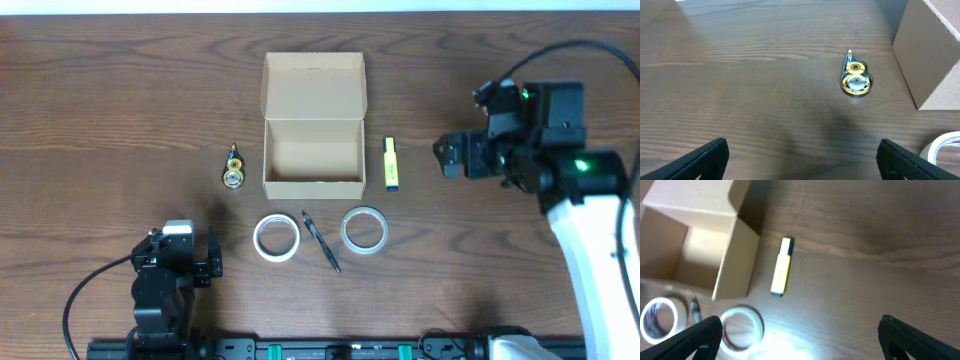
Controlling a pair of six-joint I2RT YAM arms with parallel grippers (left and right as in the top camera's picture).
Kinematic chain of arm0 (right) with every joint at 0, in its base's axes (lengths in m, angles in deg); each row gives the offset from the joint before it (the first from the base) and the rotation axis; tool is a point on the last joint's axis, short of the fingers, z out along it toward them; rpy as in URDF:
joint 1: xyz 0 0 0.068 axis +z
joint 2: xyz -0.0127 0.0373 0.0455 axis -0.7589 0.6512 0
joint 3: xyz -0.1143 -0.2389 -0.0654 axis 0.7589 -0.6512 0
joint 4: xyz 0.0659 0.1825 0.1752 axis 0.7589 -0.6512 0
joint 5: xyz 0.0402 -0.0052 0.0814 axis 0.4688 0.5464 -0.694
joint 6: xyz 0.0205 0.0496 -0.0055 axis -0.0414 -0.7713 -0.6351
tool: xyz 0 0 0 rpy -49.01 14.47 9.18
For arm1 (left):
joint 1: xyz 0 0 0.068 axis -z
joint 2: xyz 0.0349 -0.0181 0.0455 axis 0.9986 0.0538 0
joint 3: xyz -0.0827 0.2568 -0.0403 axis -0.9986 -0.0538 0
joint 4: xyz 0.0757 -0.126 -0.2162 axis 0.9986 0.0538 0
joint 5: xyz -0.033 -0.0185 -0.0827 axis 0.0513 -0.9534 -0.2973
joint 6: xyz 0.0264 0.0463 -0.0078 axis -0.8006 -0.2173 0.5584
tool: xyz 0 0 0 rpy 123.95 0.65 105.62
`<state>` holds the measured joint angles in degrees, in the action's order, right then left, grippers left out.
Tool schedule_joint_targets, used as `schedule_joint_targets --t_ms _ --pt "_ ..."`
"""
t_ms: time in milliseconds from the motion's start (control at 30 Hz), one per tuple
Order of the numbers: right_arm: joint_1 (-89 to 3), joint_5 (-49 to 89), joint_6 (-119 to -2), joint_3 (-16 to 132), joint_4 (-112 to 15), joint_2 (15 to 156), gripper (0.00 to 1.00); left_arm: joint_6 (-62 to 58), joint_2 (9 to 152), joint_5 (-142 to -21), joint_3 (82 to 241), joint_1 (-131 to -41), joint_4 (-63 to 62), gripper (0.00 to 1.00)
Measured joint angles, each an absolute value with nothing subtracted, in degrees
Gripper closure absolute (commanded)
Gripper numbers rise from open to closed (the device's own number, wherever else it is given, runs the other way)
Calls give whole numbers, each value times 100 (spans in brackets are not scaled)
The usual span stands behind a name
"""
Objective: Pack container
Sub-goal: 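Reach the right gripper to the yellow highlighter and grasp it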
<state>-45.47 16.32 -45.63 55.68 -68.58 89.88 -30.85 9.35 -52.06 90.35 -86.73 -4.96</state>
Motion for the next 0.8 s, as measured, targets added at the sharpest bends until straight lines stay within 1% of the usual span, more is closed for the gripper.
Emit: schedule_joint_targets --t_ms 167,367,400,467,500,633,667,700,800 --pt "-4075 1881 -4924 5598 -6727 9637 1 -3085 935 -5204 9035 -8673 -496 4" --pt "-3635 1966 -4968 5598 -6491 10251 1 -3085 935 -5204 9035 -8673 -496 5" --pt "-3627 1982 -4963 5598 -6438 10419 2 -3085 935 -5206 9035 -8673 -496 5" --pt "-3627 2001 -4959 5598 -6325 10594 9 -3085 935 -5204 9035 -8673 -496 5" --pt "-3627 2010 -5018 5598 -6226 10734 10 -3085 935 -5204 9035 -8673 -496 5" --pt "-3627 2019 -5241 5598 -5986 11182 9 -3085 935 -5206 9035 -8673 -496 5" --pt "-3627 2023 -5324 5598 -5929 11304 7 -3085 935 -5204 9035 -8673 -496 5" --pt "-3627 2019 -5414 5598 -5866 11442 2 -3085 935 -5204 9035 -8673 -496 5" --pt "-3627 2023 -5674 5598 -5772 11796 0 -3085 935 -5204 9035 -8673 -496 5"
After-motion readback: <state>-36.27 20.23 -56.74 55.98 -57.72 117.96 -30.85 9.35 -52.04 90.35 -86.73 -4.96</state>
